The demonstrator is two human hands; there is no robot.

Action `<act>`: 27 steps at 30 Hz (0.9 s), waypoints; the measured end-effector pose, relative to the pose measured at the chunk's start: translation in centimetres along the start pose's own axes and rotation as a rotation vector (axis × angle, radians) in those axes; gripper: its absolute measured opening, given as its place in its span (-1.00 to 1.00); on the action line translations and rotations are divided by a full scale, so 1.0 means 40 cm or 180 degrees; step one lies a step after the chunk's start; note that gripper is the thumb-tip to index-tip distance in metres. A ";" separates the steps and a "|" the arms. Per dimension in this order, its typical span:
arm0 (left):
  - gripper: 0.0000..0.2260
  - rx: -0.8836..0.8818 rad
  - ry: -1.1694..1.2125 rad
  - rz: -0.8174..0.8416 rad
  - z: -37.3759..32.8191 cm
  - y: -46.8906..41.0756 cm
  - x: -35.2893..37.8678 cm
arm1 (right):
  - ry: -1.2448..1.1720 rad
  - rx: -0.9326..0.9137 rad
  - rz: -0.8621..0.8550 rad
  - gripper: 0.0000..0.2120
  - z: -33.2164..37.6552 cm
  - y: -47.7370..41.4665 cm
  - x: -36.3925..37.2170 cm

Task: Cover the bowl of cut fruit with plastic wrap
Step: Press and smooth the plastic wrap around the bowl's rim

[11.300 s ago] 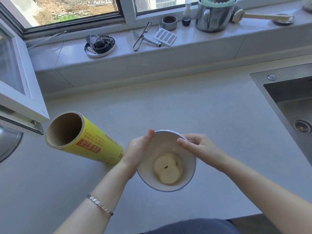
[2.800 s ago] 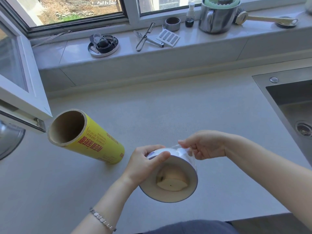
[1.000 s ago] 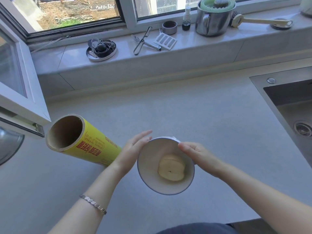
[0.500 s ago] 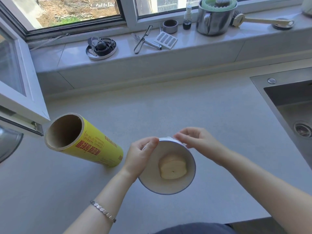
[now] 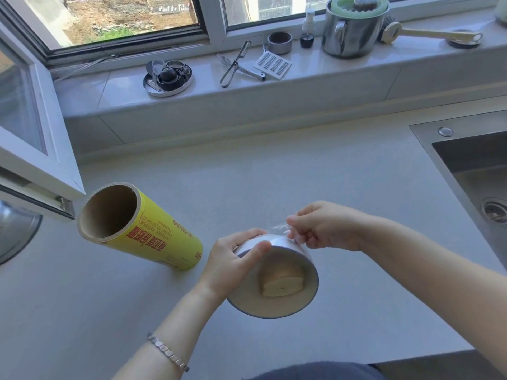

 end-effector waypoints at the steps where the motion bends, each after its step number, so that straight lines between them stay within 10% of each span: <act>1: -0.72 -0.0019 0.0035 0.0010 0.002 0.001 0.002 | -0.0073 0.0017 -0.0024 -0.73 -0.006 -0.004 -0.001; 9: -0.75 0.0261 0.0251 0.0017 -0.030 0.017 0.003 | 0.1233 -0.0247 -0.0880 -0.76 -0.041 -0.021 0.008; 18: -0.76 0.0463 0.0380 -0.0061 -0.049 0.016 -0.018 | -0.0356 -0.0296 -0.0105 -0.94 -0.073 -0.019 0.017; 24: -0.80 0.0424 0.0360 -0.0049 -0.049 0.016 -0.023 | 0.1128 -0.0706 0.0066 -0.68 -0.063 -0.003 0.002; 27: -0.77 0.0391 0.0373 -0.0066 -0.044 0.013 -0.023 | 0.1591 -0.1037 -0.0746 -0.62 -0.020 0.006 -0.042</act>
Point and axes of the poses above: each hand's wrist, its own y-axis away from the middle knuckle, its own x-axis out of the palm, z = x × y, the point moved 6 cm from there along -y, towards the middle knuckle, and after that the axes turned 1 degree about x, right-handed, at the moved point
